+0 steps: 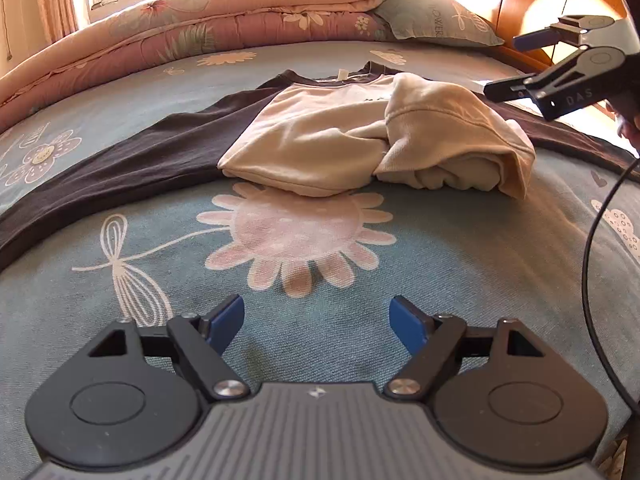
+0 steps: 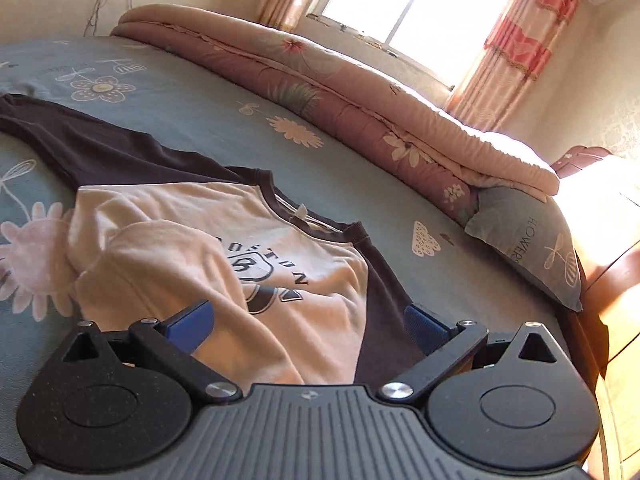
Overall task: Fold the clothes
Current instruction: 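Grasp the side edge of the sweatshirt body with the right gripper, then fold the gripped side over the body with the right gripper and release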
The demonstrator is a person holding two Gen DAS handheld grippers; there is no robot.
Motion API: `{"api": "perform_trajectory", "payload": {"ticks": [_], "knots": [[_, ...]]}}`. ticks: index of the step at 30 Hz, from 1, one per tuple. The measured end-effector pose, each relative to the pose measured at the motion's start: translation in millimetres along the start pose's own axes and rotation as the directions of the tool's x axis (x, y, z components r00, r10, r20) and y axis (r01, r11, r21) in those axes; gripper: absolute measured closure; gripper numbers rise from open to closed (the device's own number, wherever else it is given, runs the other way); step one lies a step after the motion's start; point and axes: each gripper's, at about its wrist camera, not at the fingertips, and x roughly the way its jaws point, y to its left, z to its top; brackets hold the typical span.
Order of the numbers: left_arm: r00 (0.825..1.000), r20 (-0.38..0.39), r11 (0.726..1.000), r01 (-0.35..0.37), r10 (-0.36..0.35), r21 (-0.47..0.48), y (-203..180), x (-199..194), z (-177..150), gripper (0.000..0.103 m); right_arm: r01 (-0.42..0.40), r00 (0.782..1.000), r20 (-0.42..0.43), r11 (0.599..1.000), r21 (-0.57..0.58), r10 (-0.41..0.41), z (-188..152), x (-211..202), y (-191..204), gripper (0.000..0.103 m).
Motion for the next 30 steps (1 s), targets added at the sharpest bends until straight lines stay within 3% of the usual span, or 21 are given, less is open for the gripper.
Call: {"api": "perform_trajectory", "payload": {"ticks": [3,5,11,14,18,23,27,30], "knots": [[1.0,0.002,1.0,0.014,-0.014,0.011,-4,-2,-1,0.023,-0.135,0.99,0.025,0.987,-0.09,0.138,0,-20,34,0.0],[1.0,0.005,1.0,0.017,-0.018,0.013,-5,-3,-3,0.023,-0.167,0.986,-0.006,0.976,-0.138,0.168,-4,-20,55,0.0],[1.0,0.01,1.0,0.024,-0.024,0.003,-4,-8,-5,0.023,-0.017,0.999,-0.034,0.929,-0.369,0.005,-18,14,112,0.0],[1.0,0.013,1.0,0.021,-0.021,-0.008,0,-10,-5,0.023,0.054,0.998,-0.016,0.917,-0.395,-0.066,-12,35,117,0.0],[1.0,0.018,0.999,0.025,-0.025,-0.022,5,-12,-5,0.023,0.125,0.991,0.006,0.938,-0.324,-0.13,4,41,80,0.0],[0.999,0.01,0.999,0.039,-0.039,-0.034,1,-6,-5,0.022,0.196,0.979,-0.023,0.97,-0.145,-0.202,21,51,16,0.0],[0.996,0.014,0.996,0.087,-0.086,-0.025,-7,-7,-3,0.022,0.129,0.987,-0.099,0.992,0.011,-0.127,17,57,-11,0.0],[0.989,0.017,0.988,0.148,-0.147,-0.051,-7,-5,1,0.022,0.115,0.988,-0.106,0.993,0.007,-0.114,3,58,-4,0.0]]}}
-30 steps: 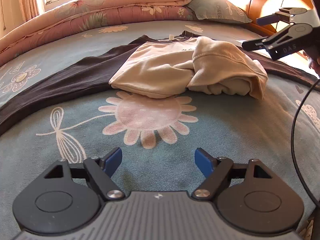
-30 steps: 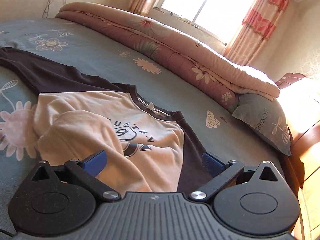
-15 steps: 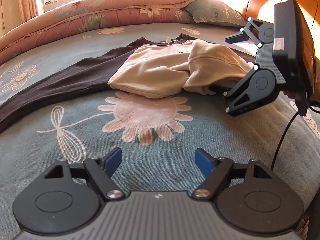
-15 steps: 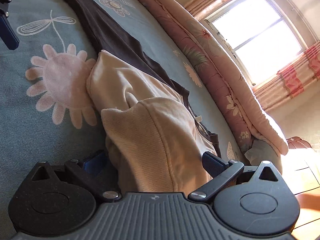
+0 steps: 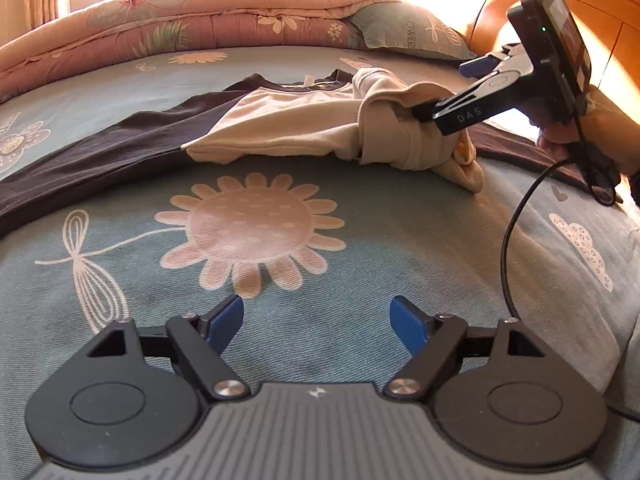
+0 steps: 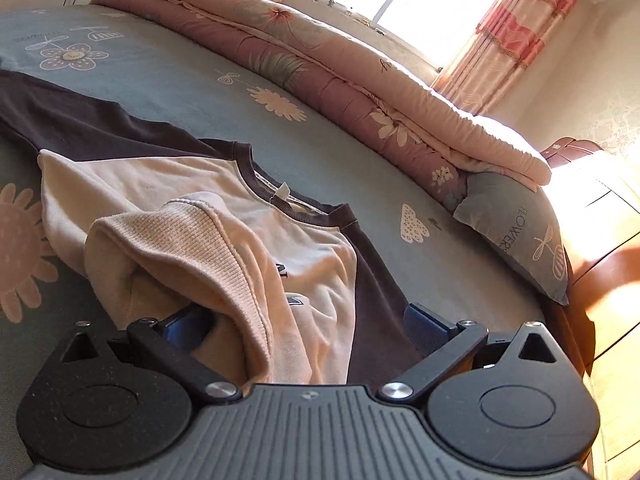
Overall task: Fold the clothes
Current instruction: 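Fold the gripped side over the body with the right gripper and release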
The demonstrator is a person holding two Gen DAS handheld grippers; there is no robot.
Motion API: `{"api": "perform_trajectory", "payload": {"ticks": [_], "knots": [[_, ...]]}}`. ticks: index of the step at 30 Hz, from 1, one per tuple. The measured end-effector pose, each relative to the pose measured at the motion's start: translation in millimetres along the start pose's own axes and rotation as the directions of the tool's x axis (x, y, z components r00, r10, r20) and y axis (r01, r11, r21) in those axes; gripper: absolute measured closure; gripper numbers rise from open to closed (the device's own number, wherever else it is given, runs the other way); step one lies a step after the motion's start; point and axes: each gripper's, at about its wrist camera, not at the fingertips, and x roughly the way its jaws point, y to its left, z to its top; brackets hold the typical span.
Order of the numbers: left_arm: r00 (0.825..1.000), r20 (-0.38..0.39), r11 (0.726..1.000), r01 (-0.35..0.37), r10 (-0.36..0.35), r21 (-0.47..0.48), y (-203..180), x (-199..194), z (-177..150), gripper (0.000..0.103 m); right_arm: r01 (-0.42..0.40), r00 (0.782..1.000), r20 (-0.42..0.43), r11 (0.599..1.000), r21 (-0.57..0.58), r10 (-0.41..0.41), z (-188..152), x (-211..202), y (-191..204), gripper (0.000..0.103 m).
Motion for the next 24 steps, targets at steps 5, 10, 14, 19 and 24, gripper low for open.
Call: {"api": "perform_trajectory", "payload": {"ticks": [5,10,14,19,24], "knots": [[0.996,0.028,0.996,0.081,-0.08,-0.029,7,13,24,0.023,-0.043,0.999,-0.01,0.994,0.096,0.044,-10,10,-13,0.0],[0.985,0.047,0.984,0.166,-0.164,-0.059,16,47,53,0.023,-0.033,0.999,-0.015,0.986,0.162,0.036,-12,26,-31,0.0],[0.981,0.032,0.981,0.19,-0.189,-0.028,15,86,73,0.023,-0.034,0.999,-0.017,0.982,0.186,0.038,-14,43,-39,0.0],[0.974,0.043,0.974,0.223,-0.224,0.039,1,126,91,0.023,-0.092,0.995,-0.007,0.953,0.289,0.098,-21,54,-53,0.0],[0.96,0.064,0.958,0.266,-0.274,0.112,-16,142,98,0.024,-0.148,0.988,0.013,0.923,0.356,0.154,-38,23,-57,0.0]]}}
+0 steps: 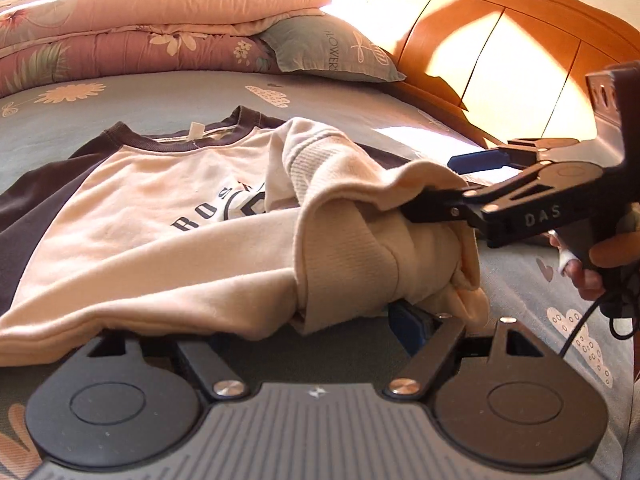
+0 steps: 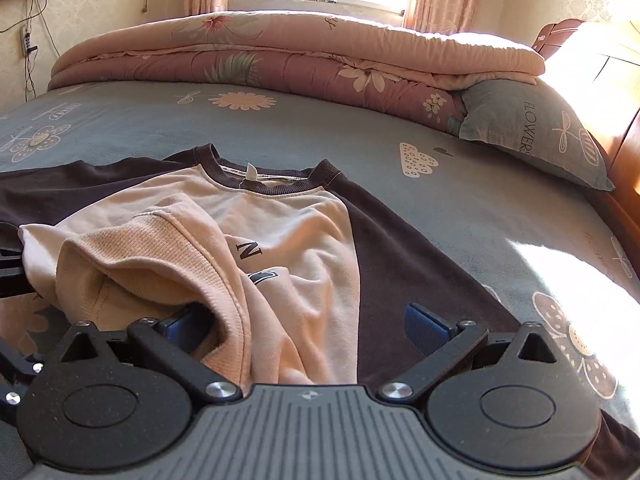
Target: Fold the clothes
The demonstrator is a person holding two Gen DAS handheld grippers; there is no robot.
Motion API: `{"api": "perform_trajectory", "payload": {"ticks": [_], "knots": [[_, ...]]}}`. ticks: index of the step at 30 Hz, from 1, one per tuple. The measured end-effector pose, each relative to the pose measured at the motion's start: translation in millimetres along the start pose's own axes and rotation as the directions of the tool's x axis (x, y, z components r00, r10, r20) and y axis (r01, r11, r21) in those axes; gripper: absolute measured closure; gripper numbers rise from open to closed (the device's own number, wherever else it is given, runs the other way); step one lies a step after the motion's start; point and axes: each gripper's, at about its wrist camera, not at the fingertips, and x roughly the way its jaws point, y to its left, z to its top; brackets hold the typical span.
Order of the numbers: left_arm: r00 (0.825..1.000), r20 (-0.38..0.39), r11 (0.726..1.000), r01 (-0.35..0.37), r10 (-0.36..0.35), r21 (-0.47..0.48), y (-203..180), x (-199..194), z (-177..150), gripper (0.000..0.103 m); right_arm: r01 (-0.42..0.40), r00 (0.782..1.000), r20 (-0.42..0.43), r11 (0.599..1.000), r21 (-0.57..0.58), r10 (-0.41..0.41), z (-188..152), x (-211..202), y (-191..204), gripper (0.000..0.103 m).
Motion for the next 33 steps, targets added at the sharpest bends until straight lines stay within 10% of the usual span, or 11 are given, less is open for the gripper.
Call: {"api": "perform_trajectory", "payload": {"ticks": [11,21,26,33], "knots": [[0.997,0.029,0.994,0.074,-0.072,-0.076,-12,-1,-7,0.022,-0.042,0.989,-0.139,0.999,0.014,0.044,-88,-46,20,0.0],[0.95,0.268,0.943,0.227,-0.159,-0.242,29,-104,37,0.024,0.04,0.99,-0.136,0.998,-0.048,-0.047,-89,-47,28,0.0],[0.979,0.201,0.987,0.047,-0.015,-0.155,25,-122,56,0.022,0.055,0.991,-0.113,0.993,-0.1,-0.066,-88,-51,36,0.0],[0.985,-0.012,0.977,-0.171,0.174,0.124,-26,-95,-20,0.022,0.051,0.998,-0.022,0.988,-0.145,-0.055,-83,-62,46,0.0]]}}
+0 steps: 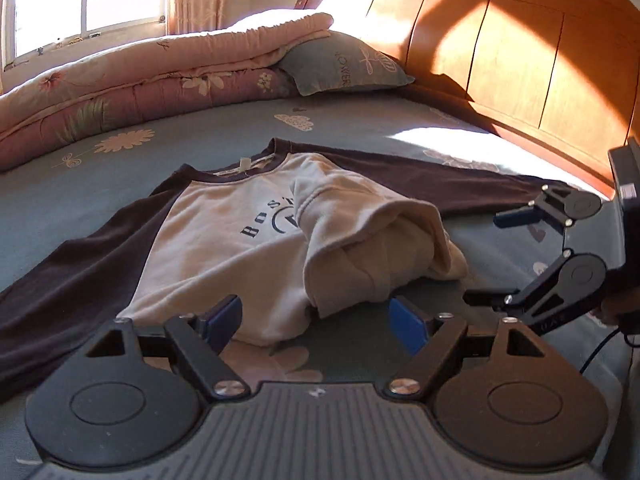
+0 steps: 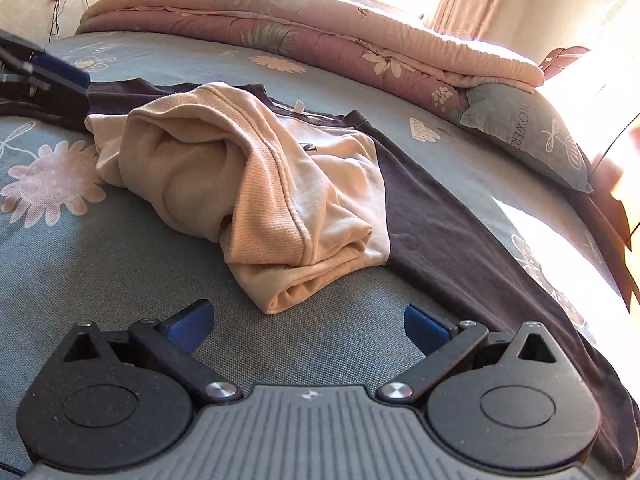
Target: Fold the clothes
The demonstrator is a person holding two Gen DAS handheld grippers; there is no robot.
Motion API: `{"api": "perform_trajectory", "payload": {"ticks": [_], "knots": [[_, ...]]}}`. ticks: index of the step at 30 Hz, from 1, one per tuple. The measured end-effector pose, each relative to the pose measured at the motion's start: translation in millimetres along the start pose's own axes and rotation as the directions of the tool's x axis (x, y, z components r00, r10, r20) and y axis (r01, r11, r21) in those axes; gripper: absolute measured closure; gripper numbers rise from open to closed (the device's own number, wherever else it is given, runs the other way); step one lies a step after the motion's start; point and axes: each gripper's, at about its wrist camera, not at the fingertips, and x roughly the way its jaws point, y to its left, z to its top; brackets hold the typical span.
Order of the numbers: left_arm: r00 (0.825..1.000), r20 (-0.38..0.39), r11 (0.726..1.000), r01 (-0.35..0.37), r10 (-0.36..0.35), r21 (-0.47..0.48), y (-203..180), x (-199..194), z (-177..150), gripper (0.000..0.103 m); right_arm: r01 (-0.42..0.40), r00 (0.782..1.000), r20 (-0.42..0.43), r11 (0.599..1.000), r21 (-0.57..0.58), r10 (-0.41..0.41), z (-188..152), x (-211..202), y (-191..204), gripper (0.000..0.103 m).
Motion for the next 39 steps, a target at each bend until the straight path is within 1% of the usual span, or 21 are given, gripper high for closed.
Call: {"api": "perform_trajectory", "payload": {"ticks": [3,6,7,9,10,12,14,15,18,20,21,23,26,28,29,31,32,33,35,37,39], "knots": [[0.995,-0.092,0.998,-0.023,0.028,0.055,-22,14,-33,0.023,-0.005,1.0,0.008,1.0,-0.021,0.005,0,1,6,0.0],[0.998,-0.062,1.0,-0.006,0.004,-0.019,-20,14,-44,0.021,0.005,0.999,-0.034,0.998,-0.067,-0.007,-4,11,17,0.0],[0.999,-0.052,0.999,0.001,-0.003,-0.044,-19,13,-47,0.021,0.001,0.999,-0.035,0.999,-0.05,-0.003,-4,12,16,0.0],[0.999,-0.042,0.999,0.0,-0.002,-0.043,-21,14,-49,0.018,-0.009,0.999,-0.04,1.0,-0.012,0.008,-5,14,13,0.0],[0.999,-0.041,0.999,-0.001,0.0,-0.036,-22,14,-50,0.017,-0.046,0.997,-0.06,0.996,0.073,0.05,-6,17,4,0.0],[0.999,-0.038,1.0,-0.003,0.003,-0.02,-26,15,-51,0.012,-0.11,0.987,-0.089,0.966,0.235,0.134,-10,24,-14,0.0],[0.999,-0.032,1.0,0.001,-0.002,-0.018,-28,16,-52,0.006,-0.112,0.988,-0.085,0.972,0.205,0.131,-10,23,-11,0.0],[1.0,-0.026,1.0,0.008,-0.008,-0.026,-28,16,-53,0.005,-0.108,0.988,-0.083,0.969,0.221,0.129,-10,23,-11,0.0],[1.0,-0.022,1.0,-0.006,0.006,-0.016,-32,16,-54,0.004,-0.091,0.992,-0.064,0.968,0.232,0.109,-11,22,-8,0.0],[1.0,-0.023,1.0,-0.008,0.008,-0.019,-32,16,-54,0.004,-0.047,0.997,-0.052,0.981,0.19,0.058,-7,16,-3,0.0],[1.0,-0.021,1.0,-0.005,0.005,-0.028,-31,16,-54,0.004,0.007,1.0,-0.019,0.993,0.114,-0.005,-2,11,4,0.0],[1.0,-0.015,0.999,-0.001,0.0,-0.035,-30,16,-55,0.004,0.106,0.993,0.054,0.994,-0.028,-0.104,8,0,19,0.0],[1.0,-0.009,1.0,-0.003,0.003,-0.028,-30,15,-56,0.004,0.142,0.984,0.13,0.977,-0.159,-0.121,21,-2,37,0.0],[1.0,-0.006,1.0,-0.001,0.001,-0.03,-30,14,-57,0.004,0.156,0.983,0.138,0.957,-0.243,-0.125,26,7,48,0.0],[1.0,-0.005,0.999,0.001,-0.001,-0.034,-29,14,-57,0.004,0.182,0.98,0.127,0.939,-0.293,-0.151,27,14,52,0.0],[1.0,-0.002,0.999,0.007,-0.007,-0.033,-28,13,-58,0.004,0.268,0.963,0.136,0.882,-0.387,-0.232,24,20,55,0.0],[1.0,-0.001,0.999,0.011,-0.011,-0.033,-28,12,-58,0.004,0.297,0.954,0.151,0.869,-0.395,-0.257,23,17,51,0.0],[1.0,0.001,0.999,0.01,-0.01,-0.031,-28,12,-59,0.004,0.318,0.947,0.164,0.873,-0.37,-0.276,23,11,44,0.0],[1.0,0.005,1.0,0.01,-0.009,-0.027,-28,12,-59,0.004,0.341,0.937,0.176,0.901,-0.268,-0.303,27,-2,27,0.0],[1.0,0.008,1.0,0.007,-0.007,-0.026,-29,13,-60,0.004,0.344,0.936,0.168,0.909,-0.234,-0.31,27,-8,19,0.0],[1.0,0.01,1.0,0.007,-0.006,-0.031,-29,13,-59,0.004,0.333,0.94,0.17,0.898,-0.286,-0.295,24,-4,25,0.0]]}}
